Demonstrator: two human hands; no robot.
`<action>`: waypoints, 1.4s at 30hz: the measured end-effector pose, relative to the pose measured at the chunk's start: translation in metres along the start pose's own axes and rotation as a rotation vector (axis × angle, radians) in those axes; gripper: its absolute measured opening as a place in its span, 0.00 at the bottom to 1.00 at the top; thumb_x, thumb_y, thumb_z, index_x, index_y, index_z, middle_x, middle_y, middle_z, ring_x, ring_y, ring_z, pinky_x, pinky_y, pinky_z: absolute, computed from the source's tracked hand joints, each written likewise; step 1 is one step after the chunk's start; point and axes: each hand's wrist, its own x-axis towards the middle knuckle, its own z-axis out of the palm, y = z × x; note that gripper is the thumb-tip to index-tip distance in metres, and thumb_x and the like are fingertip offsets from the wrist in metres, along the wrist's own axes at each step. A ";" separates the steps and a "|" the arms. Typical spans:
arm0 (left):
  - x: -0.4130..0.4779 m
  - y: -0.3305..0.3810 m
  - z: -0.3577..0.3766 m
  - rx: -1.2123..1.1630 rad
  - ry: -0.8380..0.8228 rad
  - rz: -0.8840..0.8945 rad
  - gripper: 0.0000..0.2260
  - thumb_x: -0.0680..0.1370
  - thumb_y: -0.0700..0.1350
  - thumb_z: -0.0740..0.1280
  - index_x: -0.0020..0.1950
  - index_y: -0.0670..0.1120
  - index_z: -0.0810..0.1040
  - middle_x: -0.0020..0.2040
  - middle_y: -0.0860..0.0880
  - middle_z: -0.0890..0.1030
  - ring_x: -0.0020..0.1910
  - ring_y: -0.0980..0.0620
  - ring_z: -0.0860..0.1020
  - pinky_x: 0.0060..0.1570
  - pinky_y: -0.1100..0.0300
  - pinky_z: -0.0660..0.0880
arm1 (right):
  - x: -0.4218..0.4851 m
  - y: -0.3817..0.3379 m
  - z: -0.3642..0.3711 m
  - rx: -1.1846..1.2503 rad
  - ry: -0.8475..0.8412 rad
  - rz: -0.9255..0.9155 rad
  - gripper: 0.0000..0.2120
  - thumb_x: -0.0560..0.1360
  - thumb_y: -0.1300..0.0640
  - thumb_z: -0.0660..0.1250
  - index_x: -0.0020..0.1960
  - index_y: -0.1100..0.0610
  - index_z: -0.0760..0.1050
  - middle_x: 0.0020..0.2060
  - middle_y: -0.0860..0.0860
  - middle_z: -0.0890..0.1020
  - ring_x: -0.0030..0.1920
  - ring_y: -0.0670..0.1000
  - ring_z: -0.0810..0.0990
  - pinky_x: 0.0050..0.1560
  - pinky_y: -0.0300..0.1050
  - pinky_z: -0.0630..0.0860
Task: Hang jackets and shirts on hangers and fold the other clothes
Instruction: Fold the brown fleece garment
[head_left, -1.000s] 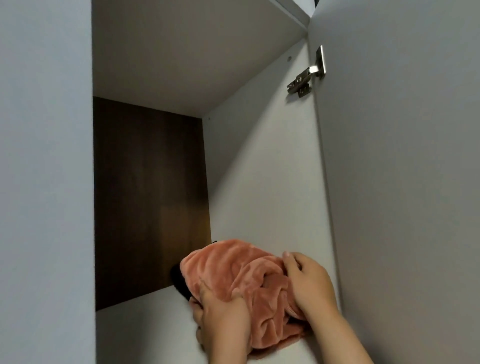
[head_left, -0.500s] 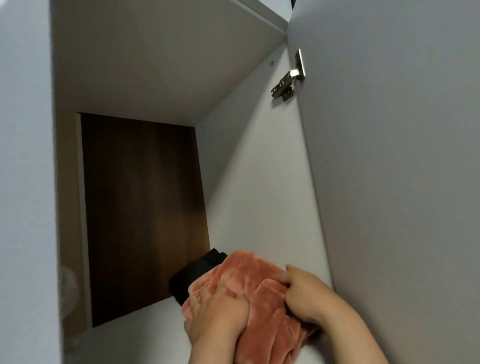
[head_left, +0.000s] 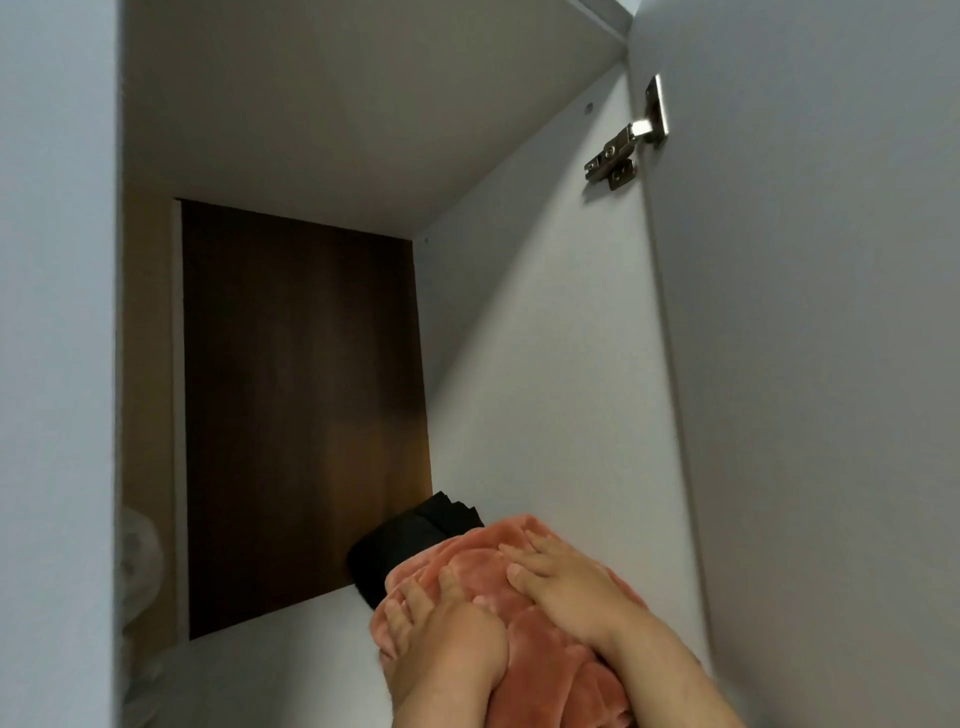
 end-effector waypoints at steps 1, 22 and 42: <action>0.001 0.001 0.000 0.012 -0.004 -0.004 0.26 0.82 0.55 0.48 0.79 0.55 0.41 0.79 0.46 0.36 0.77 0.42 0.38 0.76 0.43 0.43 | 0.001 0.002 0.003 -0.003 -0.014 0.007 0.20 0.82 0.43 0.51 0.73 0.37 0.62 0.77 0.39 0.54 0.77 0.42 0.48 0.76 0.45 0.44; -0.095 -0.010 -0.033 0.050 0.221 0.544 0.23 0.81 0.57 0.57 0.76 0.62 0.57 0.78 0.58 0.55 0.77 0.55 0.53 0.74 0.50 0.50 | -0.118 -0.014 -0.021 -0.192 0.346 0.024 0.25 0.79 0.42 0.54 0.75 0.39 0.57 0.73 0.41 0.65 0.72 0.45 0.65 0.70 0.38 0.63; -0.231 -0.095 0.050 -0.246 -0.182 1.194 0.24 0.78 0.52 0.64 0.74 0.59 0.64 0.75 0.59 0.63 0.75 0.58 0.59 0.72 0.63 0.54 | -0.413 -0.089 0.022 -0.438 0.476 0.504 0.28 0.75 0.41 0.53 0.75 0.42 0.61 0.73 0.41 0.65 0.72 0.40 0.62 0.67 0.25 0.52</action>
